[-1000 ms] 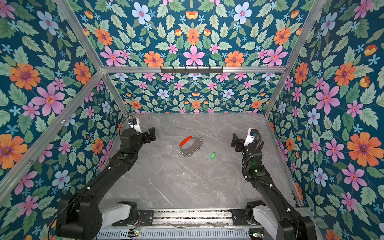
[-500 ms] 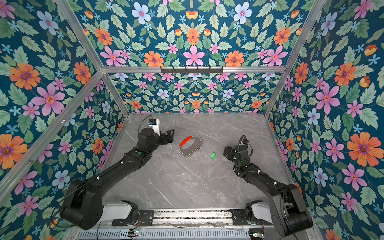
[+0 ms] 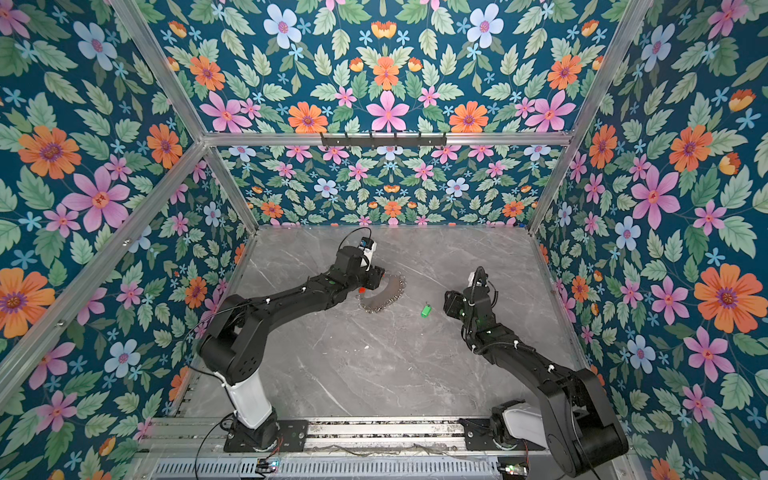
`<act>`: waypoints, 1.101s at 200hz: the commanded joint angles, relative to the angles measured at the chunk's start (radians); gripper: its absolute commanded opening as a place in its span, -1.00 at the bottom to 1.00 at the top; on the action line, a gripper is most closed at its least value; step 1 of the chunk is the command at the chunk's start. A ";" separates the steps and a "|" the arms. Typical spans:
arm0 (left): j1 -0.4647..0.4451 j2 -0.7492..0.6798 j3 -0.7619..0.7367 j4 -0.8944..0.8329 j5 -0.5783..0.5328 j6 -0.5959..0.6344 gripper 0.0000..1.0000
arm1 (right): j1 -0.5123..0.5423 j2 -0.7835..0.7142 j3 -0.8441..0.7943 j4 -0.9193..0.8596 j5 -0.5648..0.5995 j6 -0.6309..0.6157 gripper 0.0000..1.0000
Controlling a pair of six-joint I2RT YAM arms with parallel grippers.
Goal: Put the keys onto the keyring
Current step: 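Reach the left gripper to the ring holder while the right arm advances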
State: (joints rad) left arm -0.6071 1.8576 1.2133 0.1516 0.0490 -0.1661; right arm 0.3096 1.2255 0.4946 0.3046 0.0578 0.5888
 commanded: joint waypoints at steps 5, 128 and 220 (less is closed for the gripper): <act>-0.002 0.091 0.111 -0.062 0.016 0.076 0.04 | 0.000 -0.010 0.002 0.011 0.026 -0.021 -0.01; 0.000 0.332 0.369 -0.111 0.010 -0.127 -0.04 | 0.000 0.007 0.016 0.022 -0.002 -0.022 -0.03; 0.033 0.439 0.471 -0.153 0.213 -0.084 -0.40 | 0.000 -0.005 0.006 0.033 0.004 -0.029 -0.05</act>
State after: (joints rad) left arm -0.5713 2.2791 1.6588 0.0055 0.2058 -0.2592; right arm 0.3092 1.2213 0.4999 0.3130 0.0559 0.5640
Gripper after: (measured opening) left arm 0.301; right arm 0.477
